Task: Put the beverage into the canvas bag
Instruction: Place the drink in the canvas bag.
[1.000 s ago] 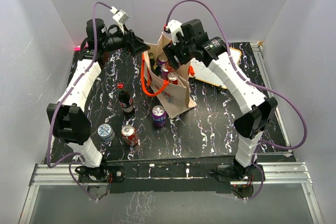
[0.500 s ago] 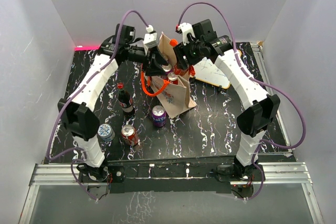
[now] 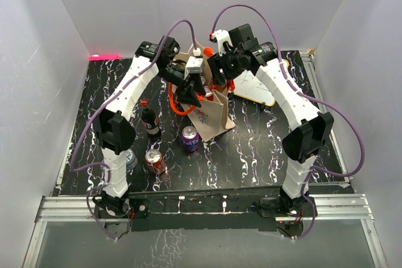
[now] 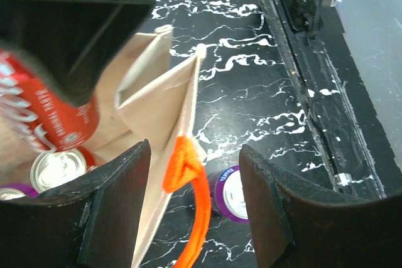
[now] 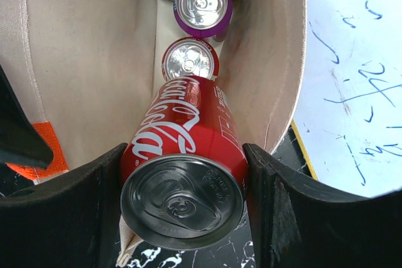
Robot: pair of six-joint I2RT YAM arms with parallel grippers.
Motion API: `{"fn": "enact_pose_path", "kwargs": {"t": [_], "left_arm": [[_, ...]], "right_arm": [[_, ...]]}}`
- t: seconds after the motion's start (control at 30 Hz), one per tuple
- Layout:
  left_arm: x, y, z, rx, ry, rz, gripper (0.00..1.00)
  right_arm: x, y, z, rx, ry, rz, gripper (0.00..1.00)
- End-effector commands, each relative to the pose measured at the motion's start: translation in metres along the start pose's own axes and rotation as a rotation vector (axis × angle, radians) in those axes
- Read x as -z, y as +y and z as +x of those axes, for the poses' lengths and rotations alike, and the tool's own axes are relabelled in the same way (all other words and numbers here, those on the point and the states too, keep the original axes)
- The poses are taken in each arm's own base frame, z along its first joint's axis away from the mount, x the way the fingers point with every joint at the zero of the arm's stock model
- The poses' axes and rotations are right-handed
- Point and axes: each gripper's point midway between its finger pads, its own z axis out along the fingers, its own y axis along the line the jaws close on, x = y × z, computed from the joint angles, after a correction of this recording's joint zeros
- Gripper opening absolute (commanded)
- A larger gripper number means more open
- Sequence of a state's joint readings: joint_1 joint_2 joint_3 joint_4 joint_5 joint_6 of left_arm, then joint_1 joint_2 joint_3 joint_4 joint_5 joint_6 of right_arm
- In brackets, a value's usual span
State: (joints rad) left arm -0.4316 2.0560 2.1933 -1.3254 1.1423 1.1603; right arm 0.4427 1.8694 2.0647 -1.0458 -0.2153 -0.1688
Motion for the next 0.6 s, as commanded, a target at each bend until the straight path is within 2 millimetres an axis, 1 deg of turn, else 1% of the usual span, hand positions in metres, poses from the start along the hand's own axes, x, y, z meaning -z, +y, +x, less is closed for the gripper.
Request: {"fn": "enact_pose_path", "kwargs": {"t": [0.0, 0.1, 0.17, 0.23, 0.3, 0.33, 0.4, 0.43, 0.57], "left_arm": [[-0.011, -0.019, -0.004, -0.045, 0.001, 0.044, 0.52], [-0.017, -0.014, 0.005, -0.039, 0.021, 0.038, 0.42], [-0.019, -0.012, 0.011, -0.035, 0.033, 0.041, 0.33], [-0.020, -0.010, 0.015, -0.031, 0.042, 0.043, 0.29], [-0.019, -0.010, 0.013, -0.034, 0.040, 0.043, 0.25], [-0.019, -0.011, 0.012, -0.034, 0.041, 0.043, 0.20], [-0.015, -0.015, 0.005, -0.053, 0.040, 0.042, 0.05], [-0.013, -0.019, 0.002, -0.071, 0.041, 0.046, 0.00], [-0.006, -0.032, -0.009, -0.126, 0.025, 0.050, 0.00]], "right_arm": [[0.017, -0.003, -0.034, 0.030, -0.138, 0.019, 0.08], [0.017, -0.005, -0.030, 0.049, -0.128, 0.027, 0.08], [0.018, -0.007, -0.027, 0.073, -0.123, 0.039, 0.08], [0.019, -0.008, -0.025, 0.105, -0.120, 0.046, 0.08], [0.021, -0.011, -0.023, 0.138, -0.115, 0.058, 0.08], [0.022, -0.014, -0.023, 0.153, -0.111, 0.071, 0.08], [0.025, -0.019, -0.023, 0.201, -0.107, 0.094, 0.08], [0.027, -0.021, -0.022, 0.218, -0.105, 0.107, 0.08], [0.034, -0.031, -0.025, 0.286, -0.107, 0.161, 0.08]]}}
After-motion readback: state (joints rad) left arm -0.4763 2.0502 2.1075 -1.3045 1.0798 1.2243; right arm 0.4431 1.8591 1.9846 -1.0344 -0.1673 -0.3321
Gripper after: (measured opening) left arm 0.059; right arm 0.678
